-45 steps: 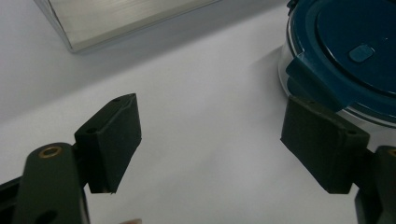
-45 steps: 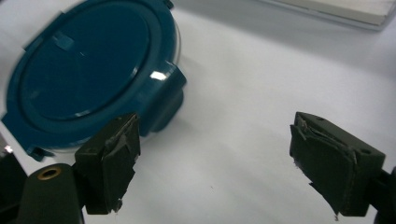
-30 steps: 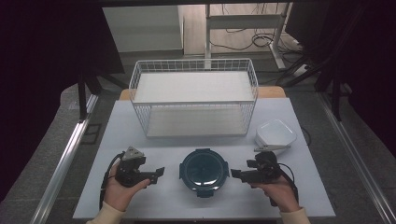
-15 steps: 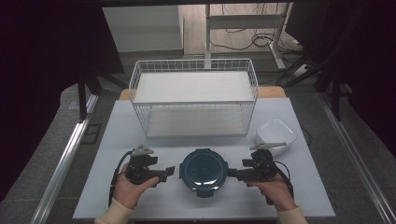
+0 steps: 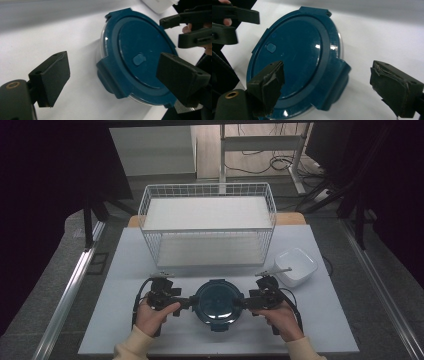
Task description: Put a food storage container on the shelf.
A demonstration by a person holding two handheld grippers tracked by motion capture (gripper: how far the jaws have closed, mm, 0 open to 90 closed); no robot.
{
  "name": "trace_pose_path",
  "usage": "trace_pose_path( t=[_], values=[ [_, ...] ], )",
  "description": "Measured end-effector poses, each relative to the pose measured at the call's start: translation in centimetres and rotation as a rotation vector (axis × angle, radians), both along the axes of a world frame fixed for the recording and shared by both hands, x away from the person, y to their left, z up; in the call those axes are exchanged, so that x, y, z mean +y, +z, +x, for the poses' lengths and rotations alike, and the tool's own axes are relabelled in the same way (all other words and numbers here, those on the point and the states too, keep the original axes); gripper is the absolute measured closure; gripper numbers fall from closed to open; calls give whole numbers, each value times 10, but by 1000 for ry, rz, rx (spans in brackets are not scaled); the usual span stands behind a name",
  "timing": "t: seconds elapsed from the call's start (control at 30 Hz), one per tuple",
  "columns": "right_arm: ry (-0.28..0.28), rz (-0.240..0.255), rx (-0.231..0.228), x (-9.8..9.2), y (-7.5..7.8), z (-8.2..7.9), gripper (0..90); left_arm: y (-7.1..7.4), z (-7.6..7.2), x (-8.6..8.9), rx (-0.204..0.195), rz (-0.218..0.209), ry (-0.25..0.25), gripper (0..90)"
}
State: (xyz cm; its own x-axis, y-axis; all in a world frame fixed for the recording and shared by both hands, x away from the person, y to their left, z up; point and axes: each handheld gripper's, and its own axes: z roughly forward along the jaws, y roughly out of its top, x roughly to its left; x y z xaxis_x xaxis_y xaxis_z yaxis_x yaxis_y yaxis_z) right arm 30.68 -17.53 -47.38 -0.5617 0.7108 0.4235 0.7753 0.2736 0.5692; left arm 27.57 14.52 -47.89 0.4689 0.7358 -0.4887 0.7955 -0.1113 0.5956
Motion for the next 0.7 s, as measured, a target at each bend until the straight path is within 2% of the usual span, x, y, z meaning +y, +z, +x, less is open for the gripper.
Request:
trace_pose_path(
  t=[0.1,0.2,0.23,0.27,0.37,0.4,0.57,0.63,0.7],
  values=[
    [3,18,14,1,-4,-1,116,-7,2,-3,38,-39,-10,105],
    [-8,44,43,2,-8,-2,108,-10,4,-6,55,-46,-17,105],
    [-16,55,62,4,-10,-2,105,-11,4,-7,60,-59,-19,108],
    [-16,55,62,4,-10,-2,105,-11,4,-7,67,-72,-21,108],
    [-19,60,76,7,-13,-2,100,-17,5,-11,115,-142,-25,107],
    [-23,62,87,9,-14,-2,96,-20,5,-13,123,-122,-15,103],
    [-28,64,99,11,-18,-2,84,-25,8,-16,154,-130,-18,96],
    [-26,72,115,12,-21,-2,75,-26,9,-17,161,-144,-21,97],
    [-28,78,123,13,-22,-1,71,-29,11,-17,181,-176,-19,97]
  ],
)
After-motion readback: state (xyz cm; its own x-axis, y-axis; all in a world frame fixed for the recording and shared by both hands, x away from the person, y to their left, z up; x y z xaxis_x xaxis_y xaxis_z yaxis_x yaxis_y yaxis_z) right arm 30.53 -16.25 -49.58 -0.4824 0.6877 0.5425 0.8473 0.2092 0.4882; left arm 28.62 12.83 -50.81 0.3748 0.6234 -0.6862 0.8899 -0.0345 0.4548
